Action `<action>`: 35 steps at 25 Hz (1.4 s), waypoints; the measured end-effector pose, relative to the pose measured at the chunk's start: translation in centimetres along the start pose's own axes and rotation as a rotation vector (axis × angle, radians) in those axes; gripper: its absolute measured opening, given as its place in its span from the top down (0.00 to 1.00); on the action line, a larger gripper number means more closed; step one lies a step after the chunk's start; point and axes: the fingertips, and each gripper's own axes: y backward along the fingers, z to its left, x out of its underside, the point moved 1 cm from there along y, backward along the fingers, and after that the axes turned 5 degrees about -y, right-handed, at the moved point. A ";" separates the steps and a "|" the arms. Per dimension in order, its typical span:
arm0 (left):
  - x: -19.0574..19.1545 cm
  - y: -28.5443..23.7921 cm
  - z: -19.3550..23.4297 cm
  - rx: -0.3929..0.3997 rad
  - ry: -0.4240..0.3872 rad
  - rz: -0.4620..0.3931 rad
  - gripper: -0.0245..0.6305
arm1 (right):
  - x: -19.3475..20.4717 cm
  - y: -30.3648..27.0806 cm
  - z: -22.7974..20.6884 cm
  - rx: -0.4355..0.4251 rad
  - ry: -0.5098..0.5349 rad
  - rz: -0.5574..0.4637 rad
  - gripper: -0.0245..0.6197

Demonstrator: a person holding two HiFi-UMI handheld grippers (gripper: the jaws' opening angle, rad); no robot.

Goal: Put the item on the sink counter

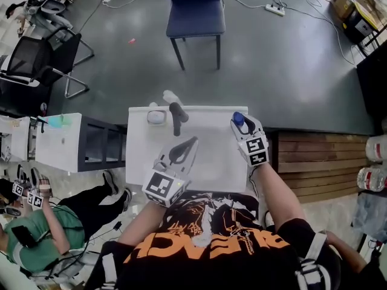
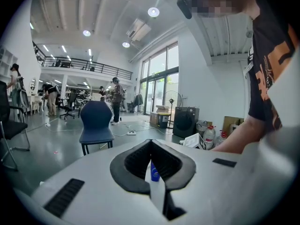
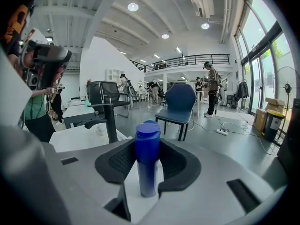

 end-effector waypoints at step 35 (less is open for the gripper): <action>-0.6 0.1 -1.5 0.022 0.000 -0.029 0.94 | -8.1 6.4 1.7 -0.045 0.025 -0.195 0.60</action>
